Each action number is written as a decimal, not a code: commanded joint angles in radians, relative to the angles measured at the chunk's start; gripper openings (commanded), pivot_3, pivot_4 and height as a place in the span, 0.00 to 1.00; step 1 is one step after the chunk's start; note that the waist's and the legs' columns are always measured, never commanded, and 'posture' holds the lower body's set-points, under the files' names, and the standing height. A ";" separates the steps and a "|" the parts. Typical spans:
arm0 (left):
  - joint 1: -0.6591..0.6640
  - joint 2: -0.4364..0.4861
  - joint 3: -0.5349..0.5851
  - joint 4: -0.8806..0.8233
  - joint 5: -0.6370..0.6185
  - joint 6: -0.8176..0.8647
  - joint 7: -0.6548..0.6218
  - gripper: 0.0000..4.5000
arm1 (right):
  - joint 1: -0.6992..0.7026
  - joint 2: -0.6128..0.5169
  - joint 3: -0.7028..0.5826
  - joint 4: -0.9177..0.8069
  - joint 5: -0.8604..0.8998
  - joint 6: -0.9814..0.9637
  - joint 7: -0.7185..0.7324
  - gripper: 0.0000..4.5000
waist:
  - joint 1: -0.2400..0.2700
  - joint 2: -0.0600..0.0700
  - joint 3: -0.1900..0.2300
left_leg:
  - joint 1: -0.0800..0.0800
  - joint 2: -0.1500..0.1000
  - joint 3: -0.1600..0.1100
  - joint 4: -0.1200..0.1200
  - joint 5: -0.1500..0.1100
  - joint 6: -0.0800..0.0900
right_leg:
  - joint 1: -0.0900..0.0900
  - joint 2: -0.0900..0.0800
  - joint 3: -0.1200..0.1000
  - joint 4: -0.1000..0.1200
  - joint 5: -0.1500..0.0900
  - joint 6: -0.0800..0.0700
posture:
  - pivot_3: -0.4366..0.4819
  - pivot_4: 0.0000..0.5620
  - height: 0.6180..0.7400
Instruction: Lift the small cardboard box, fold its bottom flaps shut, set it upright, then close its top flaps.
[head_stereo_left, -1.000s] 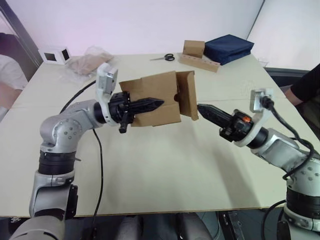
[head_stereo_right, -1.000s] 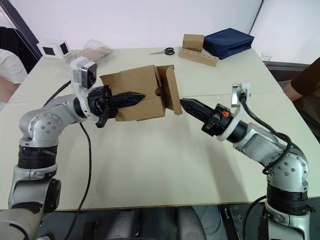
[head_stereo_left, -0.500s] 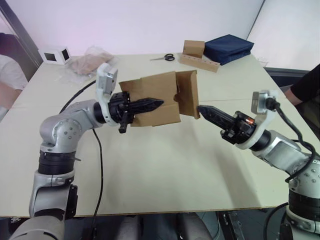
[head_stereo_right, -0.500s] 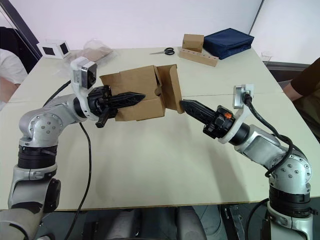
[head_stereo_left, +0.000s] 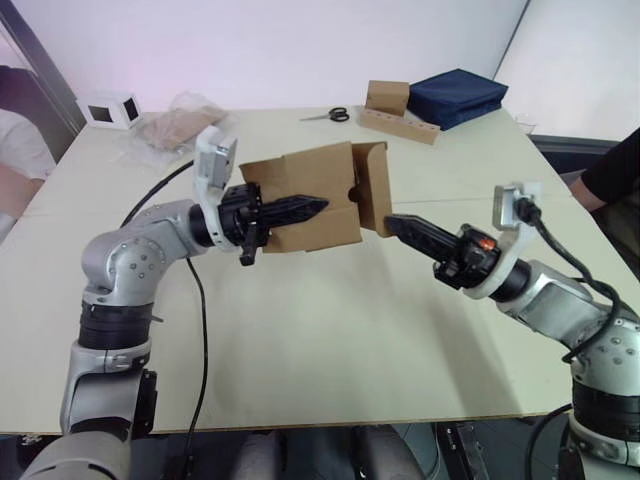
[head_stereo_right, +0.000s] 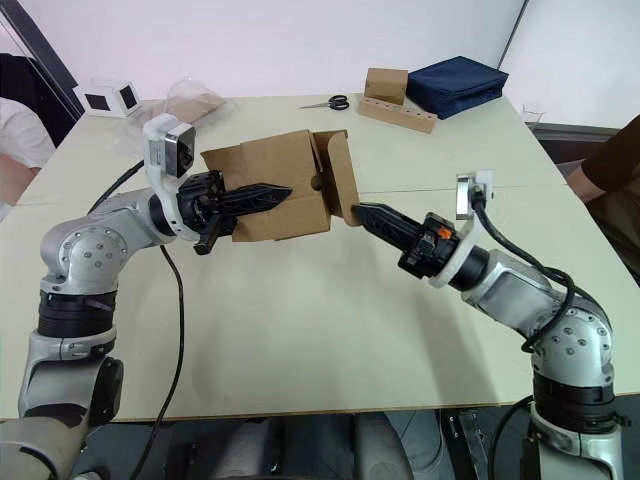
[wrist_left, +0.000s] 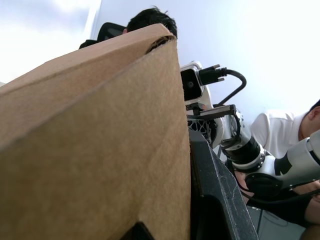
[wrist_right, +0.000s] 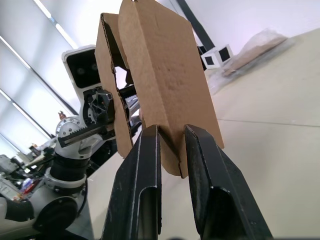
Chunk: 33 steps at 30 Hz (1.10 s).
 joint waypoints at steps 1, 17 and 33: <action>-0.011 0.001 0.007 -0.023 -0.003 -0.013 -0.004 0.00 | -0.027 0.003 0.003 -0.041 -0.007 -0.027 -0.008 0.16 | 0.000 0.000 0.000 | 0.000 0.000 0.000 0.000 0.000 0.000 | 0.000 0.000 0.000 0.000 0.000 0.000 | 0.48 0.27 1.00; -0.013 -0.023 -0.002 -0.012 0.044 -0.048 0.001 0.00 | -0.040 0.008 0.016 -0.082 0.029 -0.031 -0.052 0.16 | 0.000 0.000 0.000 | 0.000 0.000 0.000 0.000 0.000 0.000 | 0.000 0.000 0.000 0.000 0.000 0.000 | 0.48 0.27 1.00; -0.007 -0.027 0.003 -0.029 0.032 -0.030 -0.006 0.00 | -0.047 0.016 0.045 -0.079 -0.035 -0.068 -0.079 0.16 | 0.000 0.000 0.000 | 0.000 0.000 0.000 0.000 0.000 0.000 | 0.000 0.000 0.000 0.000 0.000 0.000 | 0.48 0.27 1.00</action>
